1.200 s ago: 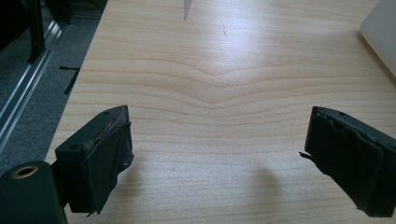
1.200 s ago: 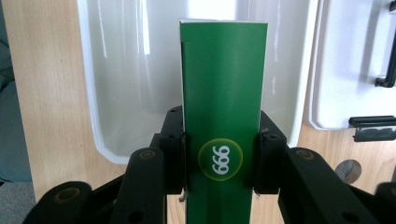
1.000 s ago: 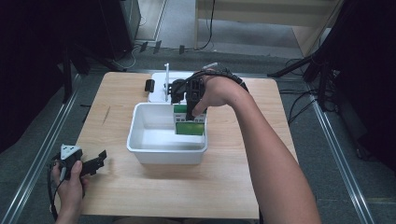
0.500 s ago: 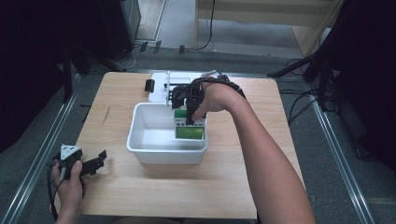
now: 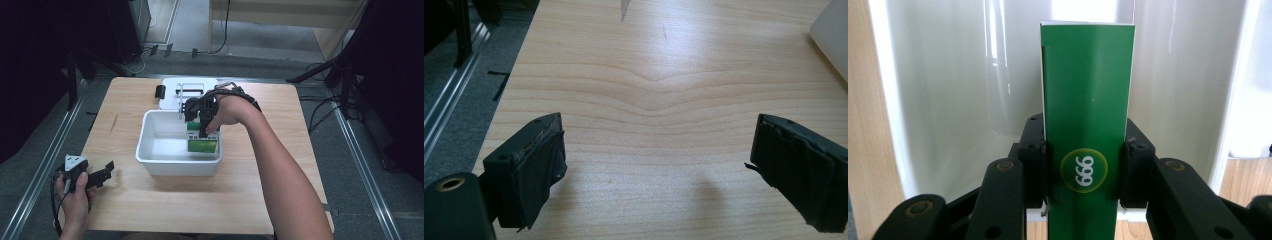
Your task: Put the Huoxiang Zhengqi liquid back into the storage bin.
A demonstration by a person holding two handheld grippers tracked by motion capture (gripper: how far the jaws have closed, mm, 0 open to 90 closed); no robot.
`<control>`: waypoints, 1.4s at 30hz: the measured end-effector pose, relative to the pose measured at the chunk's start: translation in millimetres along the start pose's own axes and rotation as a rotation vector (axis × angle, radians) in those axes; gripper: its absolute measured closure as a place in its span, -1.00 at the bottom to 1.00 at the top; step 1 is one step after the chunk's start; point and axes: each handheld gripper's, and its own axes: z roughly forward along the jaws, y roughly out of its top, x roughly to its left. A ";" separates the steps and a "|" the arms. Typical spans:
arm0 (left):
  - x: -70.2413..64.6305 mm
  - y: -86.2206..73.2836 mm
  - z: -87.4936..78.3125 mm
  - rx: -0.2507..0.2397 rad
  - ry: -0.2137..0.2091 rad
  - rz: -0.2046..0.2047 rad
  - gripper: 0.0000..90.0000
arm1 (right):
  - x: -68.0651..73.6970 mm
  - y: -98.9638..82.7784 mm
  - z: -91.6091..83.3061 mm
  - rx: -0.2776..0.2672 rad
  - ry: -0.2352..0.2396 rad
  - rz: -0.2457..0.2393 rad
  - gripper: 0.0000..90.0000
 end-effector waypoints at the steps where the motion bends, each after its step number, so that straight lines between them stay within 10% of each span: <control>1: 0.2 0.0 0.0 -0.001 0.000 0.003 -0.81 | -0.6 0.2 2.8 0.000 -0.004 0.002 0.43; 23: 0.1 0.0 0.4 -0.004 0.001 0.000 -0.81 | 0.2 5.6 19.1 0.010 0.025 0.014 0.35; 42: 0.4 0.1 0.2 0.000 0.000 0.002 -0.81 | -0.3 5.6 2.2 -0.012 -0.003 0.215 -0.20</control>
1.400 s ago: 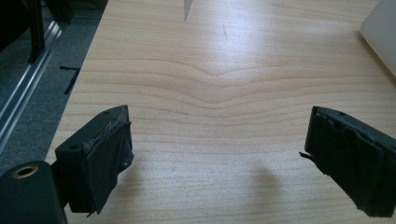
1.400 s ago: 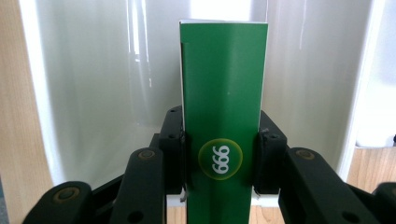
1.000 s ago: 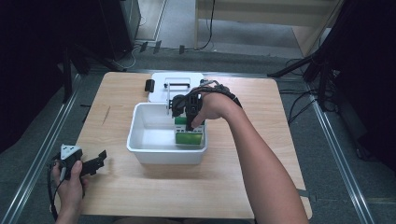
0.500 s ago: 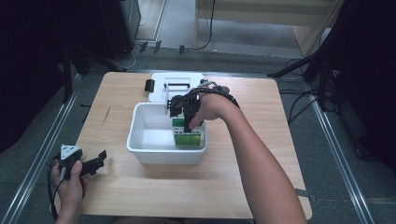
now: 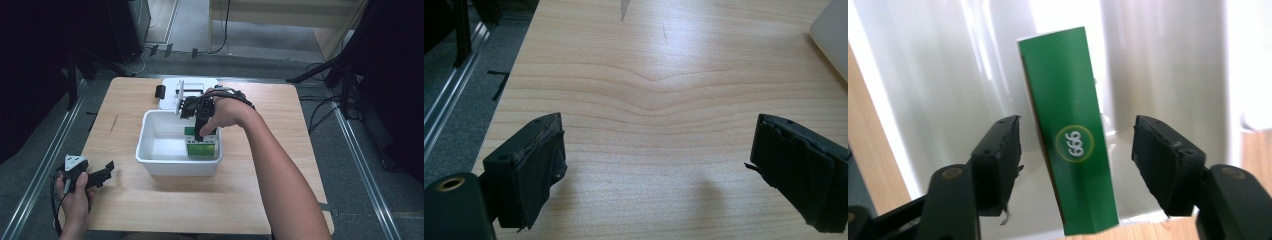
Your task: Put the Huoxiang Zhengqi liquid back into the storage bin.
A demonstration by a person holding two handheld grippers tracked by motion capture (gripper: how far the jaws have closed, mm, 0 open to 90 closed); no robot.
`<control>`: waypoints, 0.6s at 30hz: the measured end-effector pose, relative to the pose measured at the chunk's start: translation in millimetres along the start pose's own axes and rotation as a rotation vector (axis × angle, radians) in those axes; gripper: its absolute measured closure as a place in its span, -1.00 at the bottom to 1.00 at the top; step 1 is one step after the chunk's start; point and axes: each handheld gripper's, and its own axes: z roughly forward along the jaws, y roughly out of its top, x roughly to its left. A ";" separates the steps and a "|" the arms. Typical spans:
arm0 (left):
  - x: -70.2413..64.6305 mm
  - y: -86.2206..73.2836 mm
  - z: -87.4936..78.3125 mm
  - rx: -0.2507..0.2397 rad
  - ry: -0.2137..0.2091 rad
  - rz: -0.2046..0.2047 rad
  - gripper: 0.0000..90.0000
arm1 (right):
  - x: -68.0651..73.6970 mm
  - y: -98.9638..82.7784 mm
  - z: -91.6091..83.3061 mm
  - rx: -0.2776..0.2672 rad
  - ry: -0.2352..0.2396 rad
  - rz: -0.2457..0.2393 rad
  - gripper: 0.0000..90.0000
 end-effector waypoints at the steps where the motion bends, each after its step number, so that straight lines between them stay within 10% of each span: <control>1: 0.0 0.0 0.0 0.000 0.000 0.000 -0.81 | -0.1 0.2 -2.3 -0.001 -0.003 0.019 -0.26; 7: -0.2 -0.1 0.0 0.000 0.000 -0.002 -0.81 | -3.2 -1.6 -13.9 -0.049 0.022 0.078 -0.73; 18: -0.1 0.0 -0.1 0.000 0.000 0.001 -0.81 | -1.9 -19.9 -28.9 -0.139 0.003 0.136 -0.96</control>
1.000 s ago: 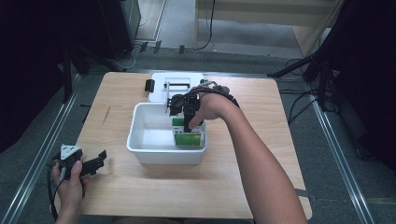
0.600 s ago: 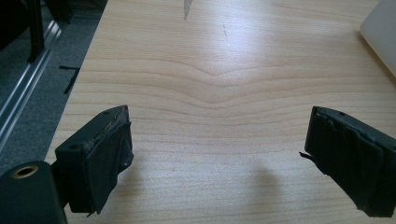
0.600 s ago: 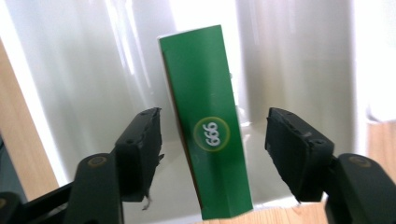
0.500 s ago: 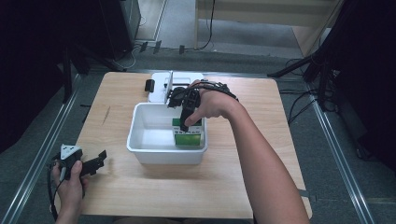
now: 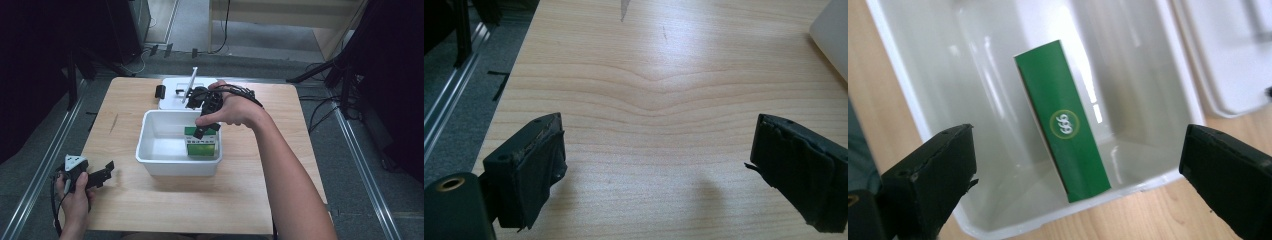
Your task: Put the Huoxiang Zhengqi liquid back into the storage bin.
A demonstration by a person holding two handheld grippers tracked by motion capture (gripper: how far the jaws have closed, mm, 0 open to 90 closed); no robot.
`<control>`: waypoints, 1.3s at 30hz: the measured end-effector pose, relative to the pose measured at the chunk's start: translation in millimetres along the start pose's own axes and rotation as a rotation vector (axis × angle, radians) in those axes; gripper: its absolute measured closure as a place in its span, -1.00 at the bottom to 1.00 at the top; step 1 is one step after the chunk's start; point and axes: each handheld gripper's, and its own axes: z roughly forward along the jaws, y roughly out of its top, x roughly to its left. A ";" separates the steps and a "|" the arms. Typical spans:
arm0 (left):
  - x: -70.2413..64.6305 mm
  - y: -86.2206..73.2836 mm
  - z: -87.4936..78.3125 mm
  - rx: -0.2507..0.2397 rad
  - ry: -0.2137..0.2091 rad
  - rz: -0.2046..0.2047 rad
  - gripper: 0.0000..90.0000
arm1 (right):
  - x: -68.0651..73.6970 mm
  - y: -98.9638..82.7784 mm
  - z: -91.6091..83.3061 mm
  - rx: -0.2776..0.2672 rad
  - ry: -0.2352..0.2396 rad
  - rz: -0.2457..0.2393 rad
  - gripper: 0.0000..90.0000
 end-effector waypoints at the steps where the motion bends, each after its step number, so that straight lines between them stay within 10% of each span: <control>1: 0.0 0.0 0.0 0.000 0.000 0.000 -0.81 | 0.0 0.0 0.0 0.000 0.000 0.000 -0.96; 18: -0.9 -0.1 0.3 -0.004 0.004 0.000 -0.81 | -9.7 -67.1 -28.5 -0.295 -0.137 0.176 -1.00; 39: -1.3 -0.2 -0.1 -0.001 0.008 0.004 -0.81 | -11.1 -158.8 -15.5 -0.394 -0.251 0.390 -1.00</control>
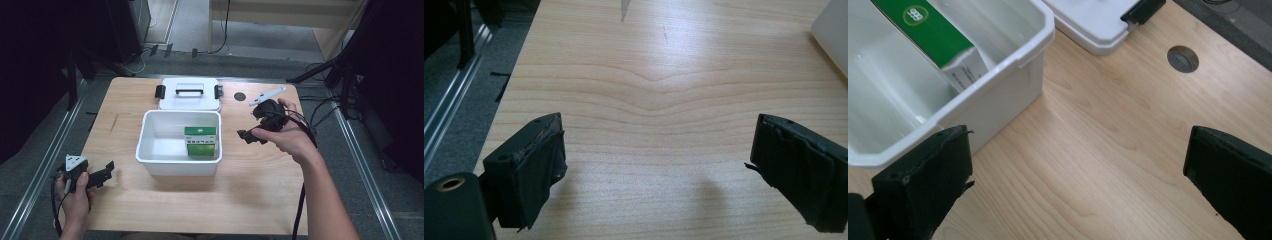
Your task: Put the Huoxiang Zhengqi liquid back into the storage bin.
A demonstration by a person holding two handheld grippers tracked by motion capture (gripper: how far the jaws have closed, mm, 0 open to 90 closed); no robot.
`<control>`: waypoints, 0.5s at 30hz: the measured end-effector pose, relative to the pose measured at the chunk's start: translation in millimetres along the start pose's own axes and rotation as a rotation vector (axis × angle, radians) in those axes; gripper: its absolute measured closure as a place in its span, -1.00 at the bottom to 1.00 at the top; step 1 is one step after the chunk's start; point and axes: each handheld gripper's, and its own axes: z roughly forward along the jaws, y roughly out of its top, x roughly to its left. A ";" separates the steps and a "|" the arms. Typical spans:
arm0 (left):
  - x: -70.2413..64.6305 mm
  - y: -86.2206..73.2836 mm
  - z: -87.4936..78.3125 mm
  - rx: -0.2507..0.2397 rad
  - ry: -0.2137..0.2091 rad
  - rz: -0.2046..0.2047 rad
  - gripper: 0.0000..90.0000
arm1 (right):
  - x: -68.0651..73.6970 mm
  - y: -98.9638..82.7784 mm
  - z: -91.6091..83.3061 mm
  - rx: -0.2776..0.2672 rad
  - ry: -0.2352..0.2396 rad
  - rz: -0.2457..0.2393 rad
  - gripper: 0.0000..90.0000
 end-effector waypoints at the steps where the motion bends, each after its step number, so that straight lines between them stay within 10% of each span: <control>1: 0.1 0.0 0.1 -0.001 -0.001 -0.001 -0.81 | -0.7 -4.2 0.3 -0.003 -0.002 0.011 -1.00; 15: 0.2 0.0 0.0 -0.002 0.000 0.001 -0.81 | -5.0 -72.8 9.0 -0.084 -0.074 0.117 -1.00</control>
